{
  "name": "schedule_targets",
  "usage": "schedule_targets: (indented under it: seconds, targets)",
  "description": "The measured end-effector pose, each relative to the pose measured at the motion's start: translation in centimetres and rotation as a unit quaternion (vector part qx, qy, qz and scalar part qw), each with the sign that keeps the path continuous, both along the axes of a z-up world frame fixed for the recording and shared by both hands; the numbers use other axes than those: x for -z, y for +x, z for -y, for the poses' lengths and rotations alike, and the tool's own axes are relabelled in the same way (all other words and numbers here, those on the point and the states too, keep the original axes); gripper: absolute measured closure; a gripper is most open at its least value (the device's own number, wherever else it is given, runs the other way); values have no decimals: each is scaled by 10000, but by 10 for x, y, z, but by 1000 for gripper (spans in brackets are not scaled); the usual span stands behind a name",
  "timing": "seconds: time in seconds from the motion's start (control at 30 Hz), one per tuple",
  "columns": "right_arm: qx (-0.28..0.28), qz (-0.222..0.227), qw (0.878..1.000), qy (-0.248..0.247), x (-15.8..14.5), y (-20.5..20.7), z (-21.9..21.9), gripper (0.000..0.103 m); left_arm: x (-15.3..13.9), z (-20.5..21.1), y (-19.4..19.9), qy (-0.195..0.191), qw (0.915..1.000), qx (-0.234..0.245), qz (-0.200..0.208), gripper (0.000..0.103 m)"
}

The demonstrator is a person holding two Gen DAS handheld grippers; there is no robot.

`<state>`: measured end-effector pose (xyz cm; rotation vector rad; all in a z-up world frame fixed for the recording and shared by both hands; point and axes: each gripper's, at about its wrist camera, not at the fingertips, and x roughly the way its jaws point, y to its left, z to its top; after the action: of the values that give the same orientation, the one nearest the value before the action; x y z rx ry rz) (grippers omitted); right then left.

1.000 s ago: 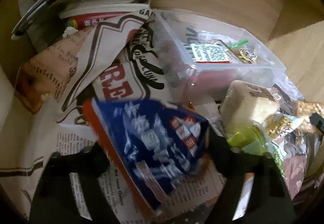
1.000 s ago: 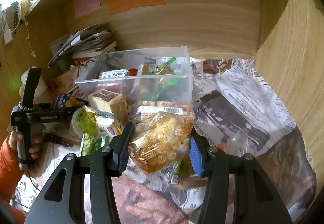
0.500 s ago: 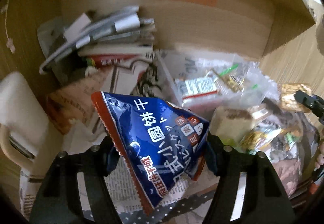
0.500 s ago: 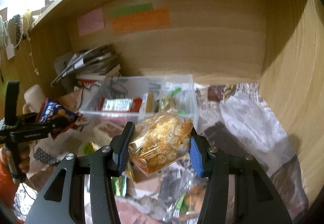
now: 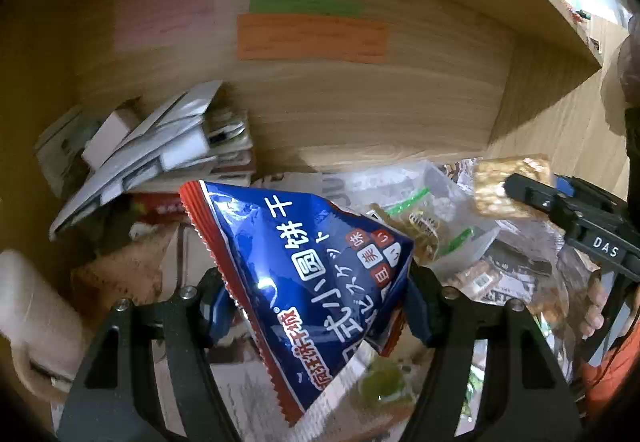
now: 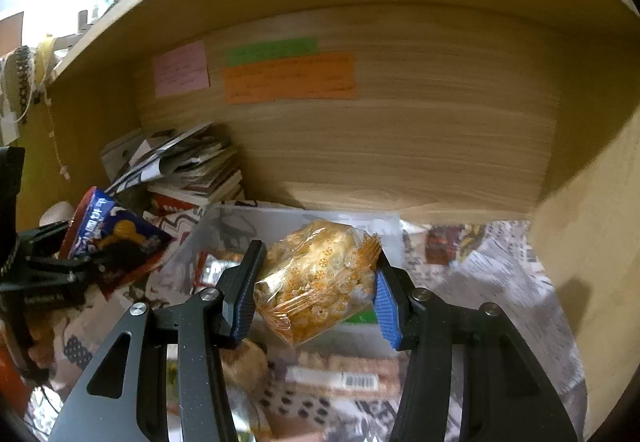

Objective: Organize snacks
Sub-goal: 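Lift puffed snack bag with right tool while left tool carries cracker bag to box, then release cracker bag into box with left tool while right tool releases puffed bag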

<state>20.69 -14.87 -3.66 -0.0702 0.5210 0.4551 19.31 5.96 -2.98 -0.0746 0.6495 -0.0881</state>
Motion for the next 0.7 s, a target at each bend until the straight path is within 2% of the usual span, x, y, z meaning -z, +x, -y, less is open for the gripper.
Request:
schedule_targets:
  seconds: [0.53,0.7]
  targets:
    - [228,-451,9984,-254,17,74,-40,56,26,6,95,-159,9987,146,-465,34]
    - [259,-619,9970,-381,26,88,-46,56,37,7,109,-153,9977,174,-638,34]
